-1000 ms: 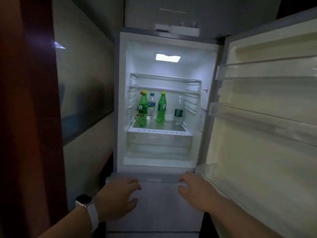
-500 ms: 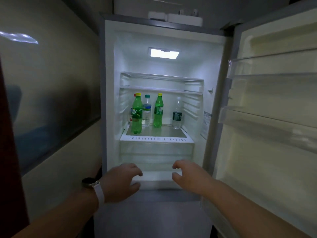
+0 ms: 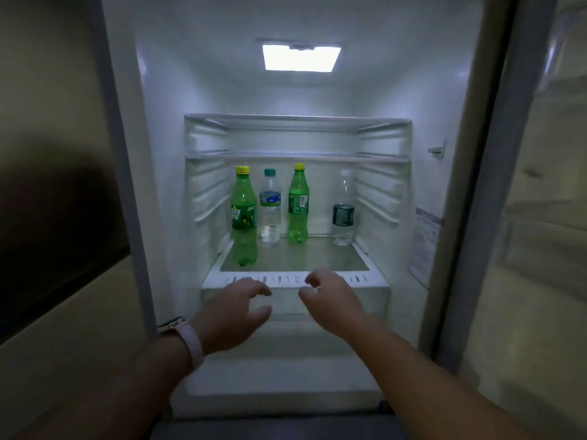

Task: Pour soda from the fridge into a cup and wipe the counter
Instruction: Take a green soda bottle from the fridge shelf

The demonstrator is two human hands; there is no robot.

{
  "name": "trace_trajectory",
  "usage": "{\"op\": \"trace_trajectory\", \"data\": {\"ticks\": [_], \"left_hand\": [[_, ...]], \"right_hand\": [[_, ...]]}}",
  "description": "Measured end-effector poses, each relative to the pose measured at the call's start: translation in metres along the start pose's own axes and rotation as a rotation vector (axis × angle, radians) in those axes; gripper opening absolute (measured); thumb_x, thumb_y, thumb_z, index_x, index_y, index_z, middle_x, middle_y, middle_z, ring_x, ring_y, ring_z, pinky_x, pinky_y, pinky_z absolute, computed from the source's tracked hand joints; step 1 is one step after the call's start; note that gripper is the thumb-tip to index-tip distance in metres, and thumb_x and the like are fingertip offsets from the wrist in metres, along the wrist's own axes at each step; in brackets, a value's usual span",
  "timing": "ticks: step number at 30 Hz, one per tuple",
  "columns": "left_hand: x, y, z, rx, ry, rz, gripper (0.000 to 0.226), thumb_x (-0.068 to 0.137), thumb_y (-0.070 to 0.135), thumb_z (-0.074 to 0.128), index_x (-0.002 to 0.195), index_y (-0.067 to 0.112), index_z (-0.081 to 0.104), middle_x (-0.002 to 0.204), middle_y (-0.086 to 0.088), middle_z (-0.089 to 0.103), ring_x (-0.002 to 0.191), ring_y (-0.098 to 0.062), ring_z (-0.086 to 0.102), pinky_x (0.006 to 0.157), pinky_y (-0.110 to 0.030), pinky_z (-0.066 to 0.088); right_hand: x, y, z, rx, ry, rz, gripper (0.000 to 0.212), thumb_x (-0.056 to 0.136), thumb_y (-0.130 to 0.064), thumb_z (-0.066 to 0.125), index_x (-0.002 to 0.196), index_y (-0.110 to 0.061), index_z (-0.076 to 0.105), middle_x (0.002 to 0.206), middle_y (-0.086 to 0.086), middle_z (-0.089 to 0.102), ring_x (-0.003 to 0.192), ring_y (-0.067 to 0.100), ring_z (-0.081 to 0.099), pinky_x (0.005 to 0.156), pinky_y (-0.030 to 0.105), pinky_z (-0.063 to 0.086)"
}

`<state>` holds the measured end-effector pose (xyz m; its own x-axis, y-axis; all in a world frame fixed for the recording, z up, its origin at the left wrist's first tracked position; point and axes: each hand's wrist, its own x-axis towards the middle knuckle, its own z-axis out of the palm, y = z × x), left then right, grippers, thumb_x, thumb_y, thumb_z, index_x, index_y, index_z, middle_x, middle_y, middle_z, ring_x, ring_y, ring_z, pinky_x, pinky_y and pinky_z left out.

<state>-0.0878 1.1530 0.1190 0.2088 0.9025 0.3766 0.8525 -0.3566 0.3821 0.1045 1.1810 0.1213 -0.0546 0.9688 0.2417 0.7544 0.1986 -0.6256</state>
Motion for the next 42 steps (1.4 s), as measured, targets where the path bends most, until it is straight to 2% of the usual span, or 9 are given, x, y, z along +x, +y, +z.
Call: {"op": "trace_trajectory", "data": {"ticks": [11,16,19,21,24,27,32,39,42], "left_hand": [[0.122,0.006,0.013,-0.549,0.180,-0.278,0.028,0.095,0.023,0.057,0.122,0.016,0.054,0.114,-0.004,0.058,0.093,-0.011,0.055,0.069,-0.023,0.044],[0.179,0.003,0.028,-0.666,0.182,-0.323,0.044,0.093,0.021,0.057,0.134,0.011,0.045,0.125,-0.008,0.053,0.108,-0.021,0.052,0.083,-0.031,0.047],[0.212,0.002,0.048,-0.717,0.139,-0.378,0.054,0.090,0.024,0.057,0.140,0.013,0.039,0.131,-0.008,0.050,0.112,-0.024,0.051,0.098,-0.042,0.046],[0.232,0.003,0.058,-0.767,0.131,-0.421,0.057,0.089,0.023,0.058,0.141,0.014,0.036,0.128,-0.007,0.050,0.107,-0.024,0.052,0.095,-0.038,0.046],[0.254,0.006,0.073,-0.776,0.174,-0.426,0.062,0.081,0.025,0.061,0.138,0.016,0.037,0.125,-0.006,0.055,0.105,-0.025,0.056,0.095,-0.041,0.049],[0.277,0.002,0.088,-0.731,0.261,-0.455,0.073,0.067,0.037,0.056,0.136,0.023,0.039,0.127,-0.007,0.058,0.109,-0.030,0.058,0.097,-0.048,0.048],[0.312,-0.006,0.105,-0.701,0.279,-0.568,0.073,0.063,0.036,0.056,0.131,0.016,0.041,0.128,-0.014,0.057,0.109,-0.038,0.058,0.096,-0.050,0.048],[0.330,-0.015,0.110,-0.685,0.358,-0.518,0.062,0.071,0.028,0.060,0.129,0.015,0.040,0.122,-0.014,0.058,0.102,-0.037,0.060,0.090,-0.050,0.052],[0.339,-0.019,0.110,-0.682,0.364,-0.496,0.065,0.071,0.026,0.062,0.130,0.017,0.038,0.122,-0.013,0.057,0.101,-0.036,0.061,0.089,-0.051,0.053]], "right_hand": [[0.109,0.004,0.017,0.519,0.103,0.273,0.025,0.086,-0.026,0.054,0.105,-0.012,0.060,0.095,0.004,0.062,0.074,0.015,0.051,0.058,0.027,0.036],[0.137,0.010,0.020,0.515,0.112,0.194,0.005,0.088,-0.018,0.055,0.092,-0.014,0.057,0.076,-0.002,0.056,0.066,0.011,0.050,0.052,0.023,0.036],[0.161,0.018,0.026,0.535,0.135,0.225,0.017,0.088,-0.026,0.058,0.099,-0.014,0.058,0.087,0.002,0.061,0.076,0.017,0.054,0.064,0.027,0.041],[0.177,0.023,0.028,0.521,0.118,0.264,0.020,0.090,-0.030,0.057,0.104,-0.016,0.057,0.094,0.005,0.062,0.082,0.019,0.056,0.069,0.030,0.042],[0.199,0.032,0.032,0.526,0.125,0.298,0.011,0.088,-0.033,0.054,0.087,-0.023,0.056,0.089,0.005,0.065,0.080,0.022,0.061,0.073,0.038,0.050],[0.219,0.041,0.034,0.552,0.140,0.342,0.027,0.074,-0.046,0.049,0.092,-0.028,0.058,0.091,0.004,0.067,0.091,0.029,0.065,0.086,0.050,0.056],[0.239,0.047,0.027,0.645,0.107,0.372,0.009,0.096,-0.028,0.052,0.090,-0.022,0.055,0.084,-0.004,0.056,0.076,0.013,0.054,0.094,0.046,0.054],[0.271,0.054,0.028,0.467,0.034,0.316,0.035,0.091,-0.038,0.054,0.117,-0.016,0.057,0.104,0.008,0.063,0.081,0.019,0.056,0.062,0.027,0.043],[0.280,0.057,0.029,0.473,-0.003,0.308,0.037,0.084,-0.044,0.052,0.106,-0.016,0.060,0.093,0.003,0.059,0.078,0.018,0.054,0.070,0.033,0.051]]}}
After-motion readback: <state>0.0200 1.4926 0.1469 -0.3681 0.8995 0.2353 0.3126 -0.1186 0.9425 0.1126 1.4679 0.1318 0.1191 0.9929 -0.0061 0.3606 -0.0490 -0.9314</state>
